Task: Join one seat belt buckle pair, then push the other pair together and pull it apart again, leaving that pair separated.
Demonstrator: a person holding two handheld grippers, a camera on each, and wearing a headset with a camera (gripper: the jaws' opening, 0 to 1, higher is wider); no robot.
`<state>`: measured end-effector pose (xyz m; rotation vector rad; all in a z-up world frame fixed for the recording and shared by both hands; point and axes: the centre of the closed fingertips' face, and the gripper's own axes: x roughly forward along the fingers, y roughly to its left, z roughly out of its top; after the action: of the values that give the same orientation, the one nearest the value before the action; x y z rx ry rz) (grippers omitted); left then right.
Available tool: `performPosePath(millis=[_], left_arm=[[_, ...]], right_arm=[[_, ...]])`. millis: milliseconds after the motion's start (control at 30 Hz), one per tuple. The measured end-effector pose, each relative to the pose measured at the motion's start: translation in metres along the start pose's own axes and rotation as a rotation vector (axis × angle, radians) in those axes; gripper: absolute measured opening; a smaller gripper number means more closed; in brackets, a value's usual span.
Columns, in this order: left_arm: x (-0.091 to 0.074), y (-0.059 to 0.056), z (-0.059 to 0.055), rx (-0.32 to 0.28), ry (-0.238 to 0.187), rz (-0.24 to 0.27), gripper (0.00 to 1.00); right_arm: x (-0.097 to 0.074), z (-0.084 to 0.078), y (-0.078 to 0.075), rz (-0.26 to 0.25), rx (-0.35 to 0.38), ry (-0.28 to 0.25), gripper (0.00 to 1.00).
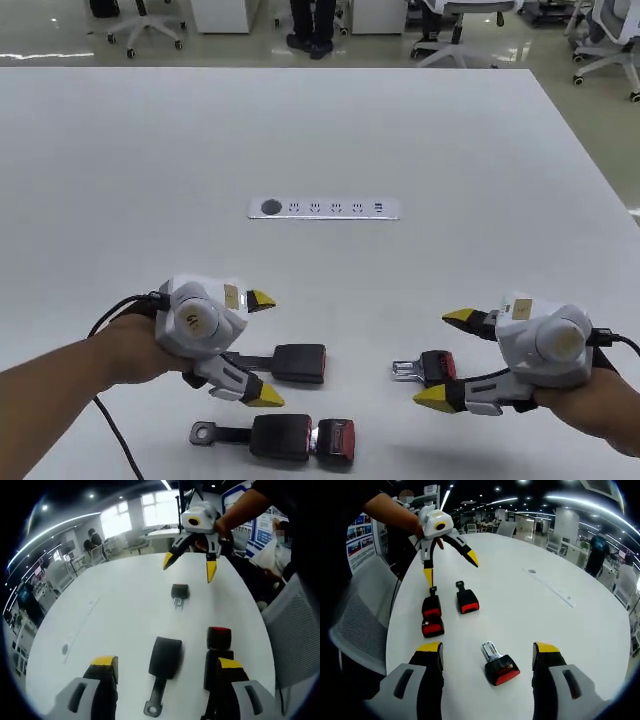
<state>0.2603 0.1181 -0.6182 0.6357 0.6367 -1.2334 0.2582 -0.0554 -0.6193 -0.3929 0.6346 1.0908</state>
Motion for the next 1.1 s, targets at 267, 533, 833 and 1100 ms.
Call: performPosePath(millis=[267,533,833,1100], left_arm=[[0.013,0.005,-0.011,0.001,0.016,-0.03,0.8],[0.033,0.014,-0.025,-0.004,0.033,-0.054,0.74],[0.051,0.009,-0.035,-0.001,0.043,-0.11,0.7],[0.058,0.0,-0.044,-0.017,0.049,-0.148,0.58]], right_arm=[[0.011,-0.02,-0.01,0.039,0.018,0.047,0.69],[0.019,-0.037,-0.015,0.071,0.014,0.09,0.68],[0.027,-0.055,-0.017,0.113,-0.002,0.142,0.66],[0.032,-0.062,-0.016,0.151,-0.009,0.157,0.61]])
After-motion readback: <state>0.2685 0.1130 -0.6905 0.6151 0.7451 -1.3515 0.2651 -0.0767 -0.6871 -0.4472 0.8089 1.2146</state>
